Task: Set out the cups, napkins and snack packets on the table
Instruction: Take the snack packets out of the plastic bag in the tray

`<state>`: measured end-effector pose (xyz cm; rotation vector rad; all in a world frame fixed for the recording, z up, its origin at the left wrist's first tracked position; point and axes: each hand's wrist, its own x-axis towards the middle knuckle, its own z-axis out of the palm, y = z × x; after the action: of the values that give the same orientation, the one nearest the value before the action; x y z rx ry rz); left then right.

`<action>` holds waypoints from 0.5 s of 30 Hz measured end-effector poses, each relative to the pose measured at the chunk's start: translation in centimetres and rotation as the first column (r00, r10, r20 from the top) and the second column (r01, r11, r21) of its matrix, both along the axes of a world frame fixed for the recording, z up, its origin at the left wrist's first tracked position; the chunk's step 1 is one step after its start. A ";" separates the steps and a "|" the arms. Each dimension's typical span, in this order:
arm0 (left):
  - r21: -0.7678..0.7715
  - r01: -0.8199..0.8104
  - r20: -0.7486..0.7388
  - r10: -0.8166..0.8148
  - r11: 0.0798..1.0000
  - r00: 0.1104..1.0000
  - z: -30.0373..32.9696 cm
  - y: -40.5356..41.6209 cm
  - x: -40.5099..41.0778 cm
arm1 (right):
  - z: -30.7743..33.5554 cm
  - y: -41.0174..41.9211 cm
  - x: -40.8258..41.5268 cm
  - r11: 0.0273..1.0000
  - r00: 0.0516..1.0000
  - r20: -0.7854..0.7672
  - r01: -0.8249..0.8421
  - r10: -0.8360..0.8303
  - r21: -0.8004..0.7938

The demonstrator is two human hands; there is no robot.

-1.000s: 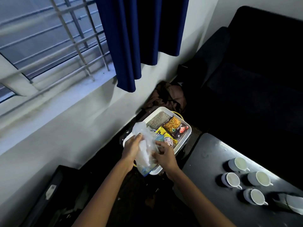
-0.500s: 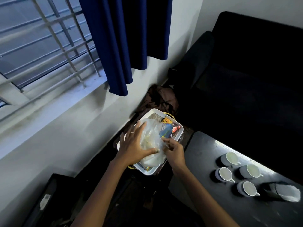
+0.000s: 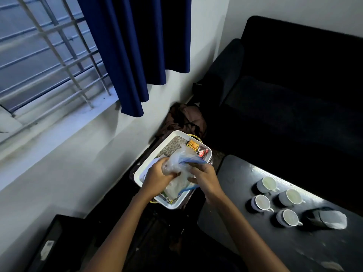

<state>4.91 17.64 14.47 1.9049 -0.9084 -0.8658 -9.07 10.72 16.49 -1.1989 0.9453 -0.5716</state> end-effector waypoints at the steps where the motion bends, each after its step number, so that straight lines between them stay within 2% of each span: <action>1: 0.011 -0.053 0.021 0.052 0.999 0.998 -0.2 0.0 0.4 | 0.4 -0.2 -0.2 0.995 0.997 -0.076 0.011 -0.018 -0.097; 3: 0.002 -0.163 -0.007 0.163 0.987 0.987 -0.7 0.3 1.5 | 1.3 -0.9 -1.0 0.962 0.973 -0.187 0.083 -0.134 -0.259; 5: -0.012 -0.226 -0.071 0.224 0.974 0.972 -1.0 0.7 2.5 | 2.1 -1.7 -1.8 0.933 0.958 -0.199 0.131 -0.206 -0.336; 6: -0.013 -0.238 -0.096 0.236 0.971 0.967 -1.1 0.9 2.8 | 2.5 -2.2 -2.1 0.933 0.967 -0.184 0.105 -0.177 -0.343; 8: -0.030 -0.253 -0.172 0.244 0.967 0.954 -1.0 1.0 2.8 | 3.0 -2.8 -2.3 0.951 0.987 -0.161 -0.051 0.002 -0.305; 11: -0.047 -0.242 -0.324 0.215 0.969 0.921 -0.5 0.7 2.1 | 2.9 -2.4 -1.8 0.900 0.925 -0.229 -0.357 0.303 -0.250; 13: -0.062 -0.222 -0.373 0.183 0.973 0.910 -0.1 0.4 1.6 | 2.5 -1.4 -1.0 0.860 0.873 -0.295 -0.458 0.387 -0.225; 15: -0.069 -0.195 -0.392 0.153 0.978 0.907 0.4 0.2 1.3 | 2.1 -0.4 -0.1 0.874 0.884 -0.259 -0.443 0.389 -0.200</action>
<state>6.18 17.82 14.86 1.6165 -0.5250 -1.0150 -9.20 10.33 18.64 -1.6698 0.7658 -0.2187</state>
